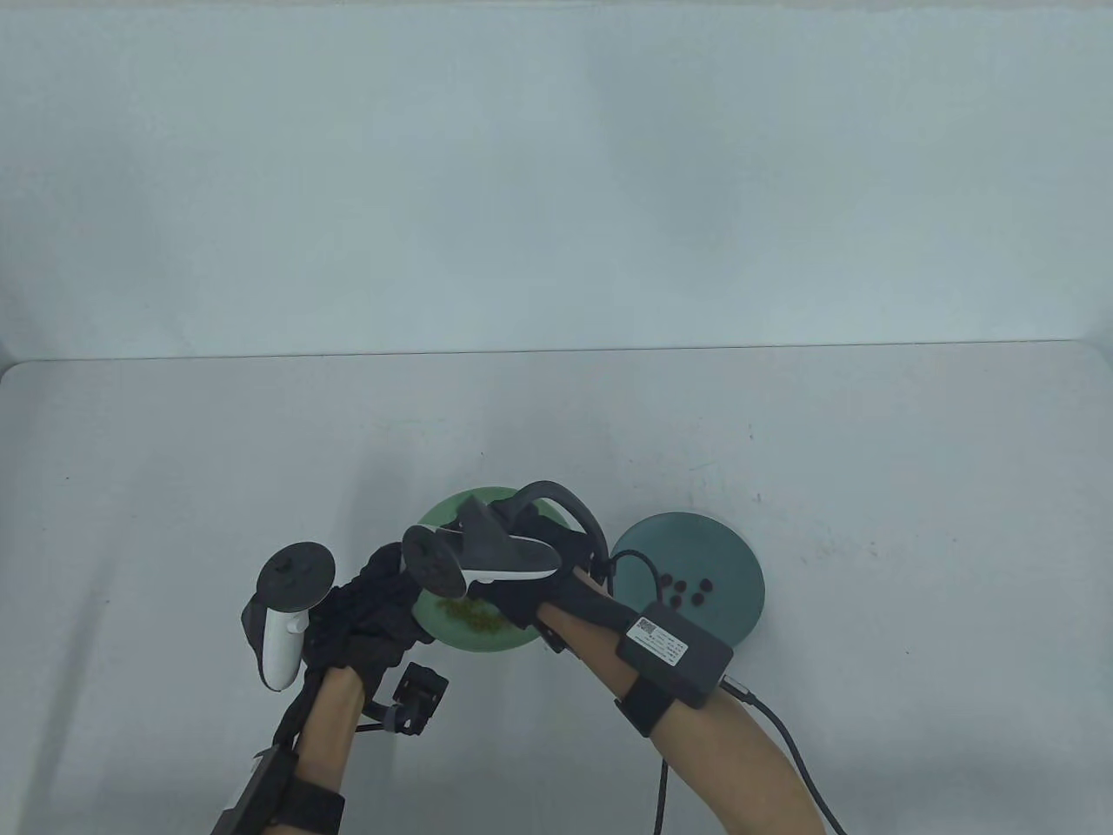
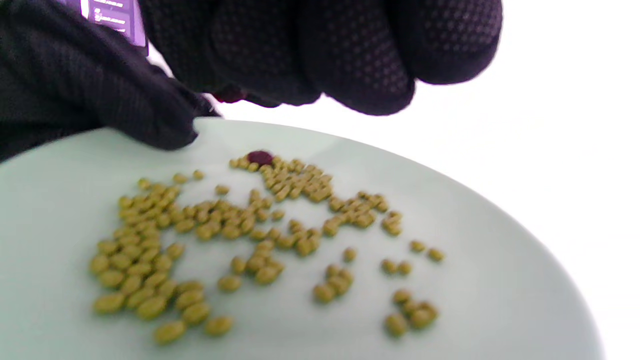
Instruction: Pick cranberries with hand pinch into plate
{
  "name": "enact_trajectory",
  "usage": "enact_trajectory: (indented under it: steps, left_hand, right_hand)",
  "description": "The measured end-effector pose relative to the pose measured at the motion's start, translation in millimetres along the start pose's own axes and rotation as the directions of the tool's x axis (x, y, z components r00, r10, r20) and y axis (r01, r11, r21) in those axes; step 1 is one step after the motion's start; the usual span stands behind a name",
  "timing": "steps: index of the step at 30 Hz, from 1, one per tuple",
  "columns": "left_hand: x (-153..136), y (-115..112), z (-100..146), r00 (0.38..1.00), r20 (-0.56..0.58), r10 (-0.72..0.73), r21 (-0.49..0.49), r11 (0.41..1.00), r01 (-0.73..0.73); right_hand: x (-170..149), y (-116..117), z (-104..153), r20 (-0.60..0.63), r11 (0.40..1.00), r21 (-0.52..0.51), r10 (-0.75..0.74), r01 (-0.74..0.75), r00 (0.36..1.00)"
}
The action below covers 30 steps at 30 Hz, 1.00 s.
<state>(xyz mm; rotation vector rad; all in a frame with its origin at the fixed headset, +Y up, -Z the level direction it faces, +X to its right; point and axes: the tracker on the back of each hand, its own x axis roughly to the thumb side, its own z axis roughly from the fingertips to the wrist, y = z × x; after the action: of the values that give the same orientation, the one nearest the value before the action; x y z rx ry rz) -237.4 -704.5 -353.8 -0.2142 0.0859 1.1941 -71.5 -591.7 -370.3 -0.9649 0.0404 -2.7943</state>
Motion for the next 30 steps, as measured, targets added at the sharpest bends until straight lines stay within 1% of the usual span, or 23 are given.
enact_trajectory:
  steps: [4,7,9,12,16,22,28,30]
  left_hand:
    - [-0.2,0.6,0.5,1.0,-0.003,-0.004,0.005,1.0,0.004]
    - [-0.5,1.1,1.0,1.0,-0.007,-0.006,0.009,1.0,0.006]
    - [-0.7,1.4,1.2,1.0,-0.009,-0.008,0.011,1.0,0.008]
    - [-0.7,2.0,1.3,1.0,-0.011,-0.008,0.014,1.0,0.008]
    - [-0.5,2.9,1.4,1.0,-0.011,-0.006,0.018,1.0,0.007]
    - [-0.2,3.3,1.3,1.0,-0.008,-0.005,0.017,1.0,0.006]
    - [-0.4,3.6,1.3,1.0,-0.007,-0.005,0.016,1.0,0.005]
    - [-0.4,3.9,1.3,1.0,-0.006,-0.004,0.017,1.0,0.005]
  right_hand:
    - [-22.0,-13.8,12.7,-0.051,0.999,-0.033,-0.003,0.002,0.999]
    - [-45.3,-17.9,24.6,-0.107,0.999,-0.044,-0.008,0.003,0.994]
    - [-60.2,-16.7,32.4,-0.144,0.999,-0.043,-0.013,0.007,0.99]
    - [-85.5,-8.5,44.9,-0.209,0.999,-0.032,-0.02,0.013,0.978]
    - [-117.4,13.2,58.1,-0.298,0.999,0.009,-0.036,0.041,0.954]
    - [-149.1,55.1,67.9,-0.399,0.992,0.085,-0.047,0.088,0.916]
    - [-166.6,94.8,68.2,-0.467,0.976,0.16,-0.056,0.147,0.883]
    - [-169.5,104.4,67.2,-0.482,0.971,0.175,-0.058,0.161,0.874]
